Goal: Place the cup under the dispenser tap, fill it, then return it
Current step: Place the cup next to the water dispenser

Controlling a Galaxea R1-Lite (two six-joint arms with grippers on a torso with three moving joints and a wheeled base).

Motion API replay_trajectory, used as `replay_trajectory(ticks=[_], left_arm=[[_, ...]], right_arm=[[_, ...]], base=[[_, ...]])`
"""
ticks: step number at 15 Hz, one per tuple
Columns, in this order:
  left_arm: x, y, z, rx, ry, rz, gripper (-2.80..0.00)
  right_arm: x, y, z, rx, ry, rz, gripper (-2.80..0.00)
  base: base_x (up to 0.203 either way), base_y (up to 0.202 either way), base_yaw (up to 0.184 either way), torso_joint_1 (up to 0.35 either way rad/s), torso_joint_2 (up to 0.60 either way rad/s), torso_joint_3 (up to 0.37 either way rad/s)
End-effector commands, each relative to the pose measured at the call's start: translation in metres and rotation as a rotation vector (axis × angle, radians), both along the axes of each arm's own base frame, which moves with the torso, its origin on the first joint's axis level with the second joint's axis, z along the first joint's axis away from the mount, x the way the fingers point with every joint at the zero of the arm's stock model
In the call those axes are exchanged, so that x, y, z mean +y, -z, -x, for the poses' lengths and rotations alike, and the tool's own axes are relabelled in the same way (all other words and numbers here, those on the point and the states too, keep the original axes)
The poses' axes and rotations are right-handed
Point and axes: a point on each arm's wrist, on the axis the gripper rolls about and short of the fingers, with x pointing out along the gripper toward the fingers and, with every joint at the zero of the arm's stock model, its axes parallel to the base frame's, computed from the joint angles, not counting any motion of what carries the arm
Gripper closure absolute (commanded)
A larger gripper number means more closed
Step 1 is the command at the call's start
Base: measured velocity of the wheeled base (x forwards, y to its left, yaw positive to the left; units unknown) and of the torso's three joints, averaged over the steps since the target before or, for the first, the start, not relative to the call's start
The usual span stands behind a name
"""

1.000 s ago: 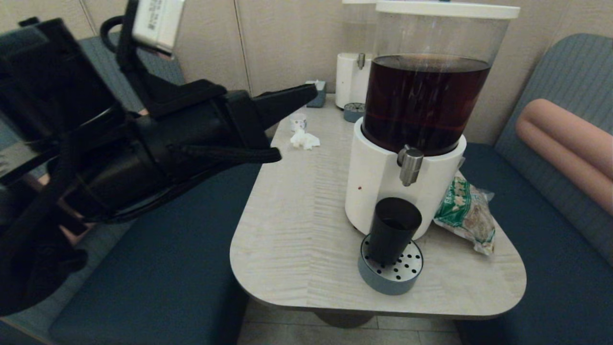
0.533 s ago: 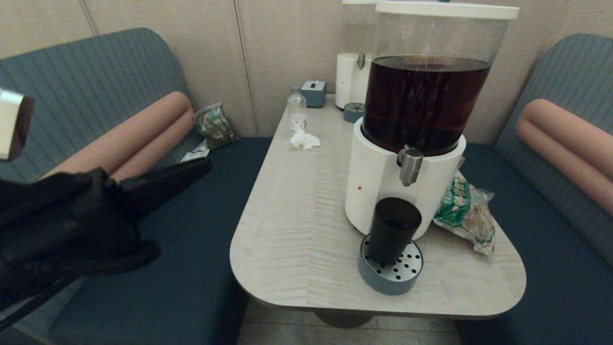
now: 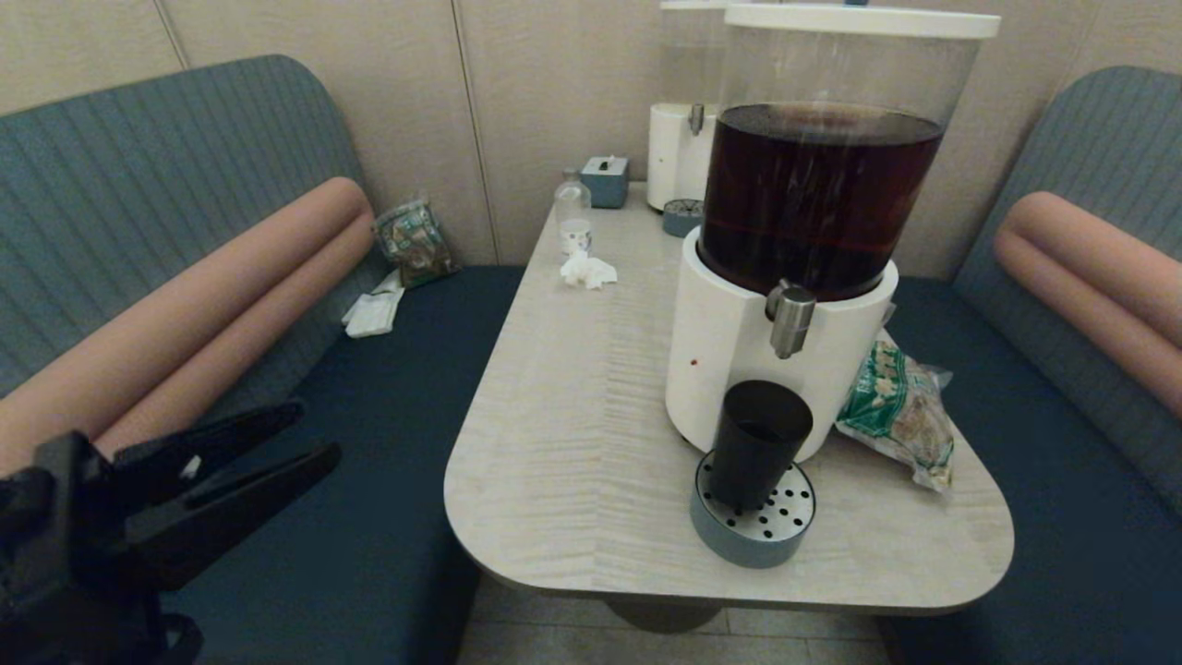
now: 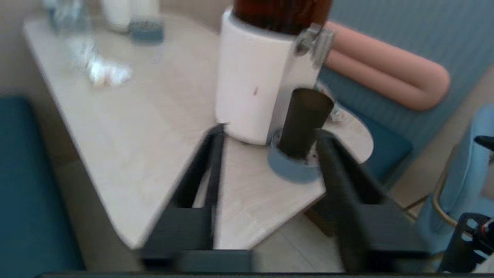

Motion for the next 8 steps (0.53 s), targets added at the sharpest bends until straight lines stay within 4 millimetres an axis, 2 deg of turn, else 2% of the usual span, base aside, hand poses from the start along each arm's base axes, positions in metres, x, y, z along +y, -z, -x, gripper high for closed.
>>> replay_trajectory(ticks=[1, 2, 4, 8], left_arm=[[-0.005, -0.008, -0.025, -0.009, 0.043, -0.053, -2.80], [-0.006, -0.009, -0.035, -0.034, 0.076, -0.100, -2.80], [-0.002, 0.004, -0.063, -0.062, 0.159, -0.224, -2.80], [0.002, 0.041, -0.129, -0.090, 0.310, -0.342, -2.80]], right_arm=[[0.000, 0.000, 0.000, 0.002, 0.000, 0.001, 0.00], [0.000, 0.000, 0.000, 0.002, -0.001, 0.001, 0.00], [0.000, 0.000, 0.000, 0.002, -0.001, 0.001, 0.00], [0.000, 0.000, 0.000, 0.002, -0.001, 0.001, 0.00]], base=[[0.000, 0.000, 0.000, 0.000, 0.00, 0.000], [0.000, 0.000, 0.000, 0.000, 0.00, 0.000], [0.000, 0.000, 0.000, 0.000, 0.00, 0.000], [0.000, 0.000, 0.000, 0.000, 0.00, 0.000]])
